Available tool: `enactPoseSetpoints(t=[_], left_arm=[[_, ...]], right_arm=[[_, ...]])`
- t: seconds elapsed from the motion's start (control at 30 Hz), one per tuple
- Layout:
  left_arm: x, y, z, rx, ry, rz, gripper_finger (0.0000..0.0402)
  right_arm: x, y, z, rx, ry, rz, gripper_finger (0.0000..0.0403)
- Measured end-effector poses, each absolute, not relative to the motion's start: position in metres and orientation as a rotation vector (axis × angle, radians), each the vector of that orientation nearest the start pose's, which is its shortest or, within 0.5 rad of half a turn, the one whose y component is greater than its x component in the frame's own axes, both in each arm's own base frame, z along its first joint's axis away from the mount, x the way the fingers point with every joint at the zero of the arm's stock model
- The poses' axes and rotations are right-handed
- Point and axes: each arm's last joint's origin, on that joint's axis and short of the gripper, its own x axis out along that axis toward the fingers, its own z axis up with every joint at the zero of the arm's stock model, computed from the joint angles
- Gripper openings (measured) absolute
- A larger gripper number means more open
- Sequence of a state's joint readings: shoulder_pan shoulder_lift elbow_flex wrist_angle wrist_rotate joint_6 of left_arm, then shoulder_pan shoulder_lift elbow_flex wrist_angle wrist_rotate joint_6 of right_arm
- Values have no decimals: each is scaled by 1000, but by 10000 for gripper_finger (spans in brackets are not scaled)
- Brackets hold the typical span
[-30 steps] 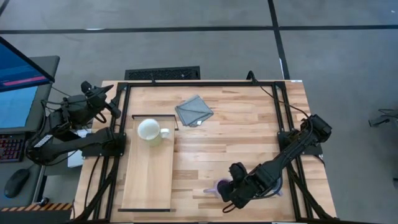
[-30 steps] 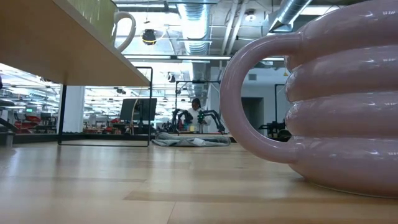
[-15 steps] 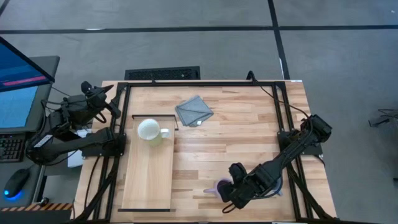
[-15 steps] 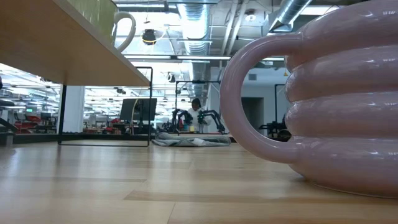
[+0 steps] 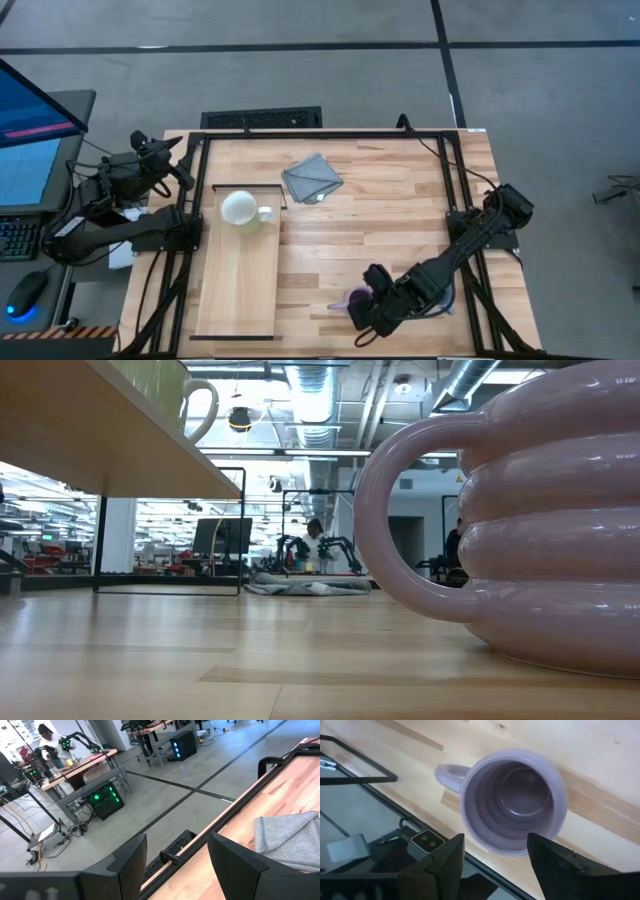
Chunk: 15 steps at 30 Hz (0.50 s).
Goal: Stack small to large cups/mugs on shelf
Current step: Put the purple mug on the shelf
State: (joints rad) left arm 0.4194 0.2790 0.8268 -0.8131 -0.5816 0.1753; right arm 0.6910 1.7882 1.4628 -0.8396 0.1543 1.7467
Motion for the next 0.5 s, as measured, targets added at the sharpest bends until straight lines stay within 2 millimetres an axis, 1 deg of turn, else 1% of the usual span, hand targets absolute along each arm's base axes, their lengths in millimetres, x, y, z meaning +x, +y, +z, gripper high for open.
enactPoseSetpoints(t=[0.13, 0.37, 0.5], left_arm=[[24, 28, 331, 182, 363, 968, 203], [24, 28, 331, 182, 363, 968, 203], [23, 28, 331, 182, 363, 968, 203]], right_arm=[[284, 229, 251, 1049, 1105, -549, 239], [287, 231, 252, 1058, 1093, -513, 239], [282, 227, 250, 1035, 1121, -588, 239]])
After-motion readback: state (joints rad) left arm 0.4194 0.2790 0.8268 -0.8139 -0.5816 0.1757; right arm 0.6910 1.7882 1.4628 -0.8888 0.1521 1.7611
